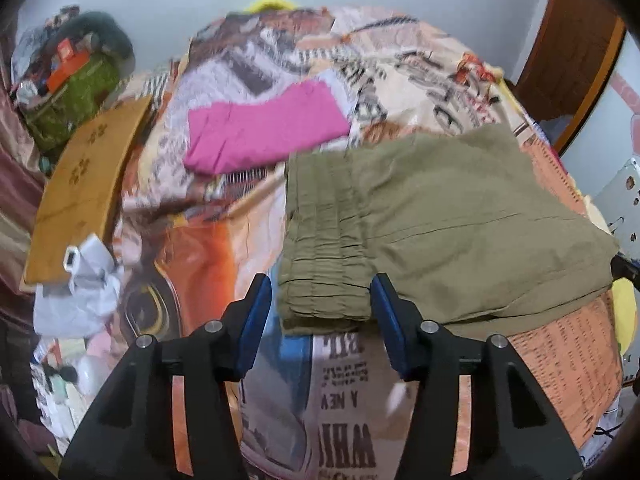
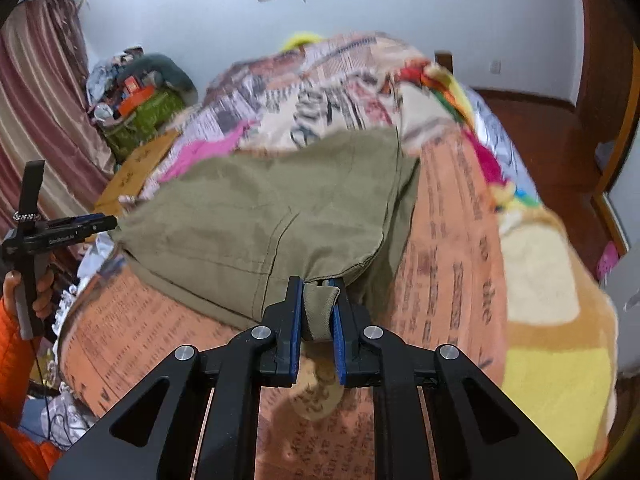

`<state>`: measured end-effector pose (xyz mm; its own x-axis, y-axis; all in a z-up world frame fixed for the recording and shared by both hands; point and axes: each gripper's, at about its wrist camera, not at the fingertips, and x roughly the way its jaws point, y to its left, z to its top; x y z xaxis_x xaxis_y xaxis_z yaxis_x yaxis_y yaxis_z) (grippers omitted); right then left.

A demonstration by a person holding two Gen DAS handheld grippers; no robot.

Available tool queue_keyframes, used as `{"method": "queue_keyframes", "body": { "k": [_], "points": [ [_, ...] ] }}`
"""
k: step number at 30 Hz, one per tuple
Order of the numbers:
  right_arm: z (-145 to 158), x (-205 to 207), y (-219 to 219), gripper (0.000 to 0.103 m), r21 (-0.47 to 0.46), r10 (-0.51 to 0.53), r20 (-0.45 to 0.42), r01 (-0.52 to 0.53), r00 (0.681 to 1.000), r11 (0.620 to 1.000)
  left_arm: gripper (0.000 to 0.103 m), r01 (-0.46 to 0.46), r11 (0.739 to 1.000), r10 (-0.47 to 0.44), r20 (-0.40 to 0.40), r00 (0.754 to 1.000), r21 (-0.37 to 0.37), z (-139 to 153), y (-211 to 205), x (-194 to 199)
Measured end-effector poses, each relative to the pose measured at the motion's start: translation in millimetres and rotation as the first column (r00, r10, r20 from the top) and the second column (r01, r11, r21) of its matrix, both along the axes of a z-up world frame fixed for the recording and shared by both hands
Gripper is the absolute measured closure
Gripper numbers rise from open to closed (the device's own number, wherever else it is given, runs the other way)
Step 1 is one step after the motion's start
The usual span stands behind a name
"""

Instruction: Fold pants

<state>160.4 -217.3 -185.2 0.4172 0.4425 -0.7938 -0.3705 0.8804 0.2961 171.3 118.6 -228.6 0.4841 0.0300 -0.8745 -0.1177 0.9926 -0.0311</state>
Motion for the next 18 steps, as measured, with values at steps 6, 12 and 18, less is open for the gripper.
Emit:
{"method": "queue_keyframes", "body": {
  "k": [6,12,18],
  "points": [
    [-0.1,-5.5,-2.0,0.085,-0.01,-0.005,-0.007,0.005,1.0,1.0,0.048,-0.001,1.0,0.001,0.001,1.0,0.015,-16.0,-2.1,-6.9],
    [28.0,-9.3,-9.4,0.079,-0.045,-0.029,0.055,0.031,0.998,0.999,0.045,-0.039,0.999,0.038,0.037,0.999,0.037,3.3,3.3,-12.1],
    [56.4,-2.7,-4.6,0.066,-0.016,-0.027,0.124,0.029,0.992,0.999,0.019,-0.049,0.996,0.036,0.166,0.985,0.076,44.5,5.4,-14.2]
  ]
}}
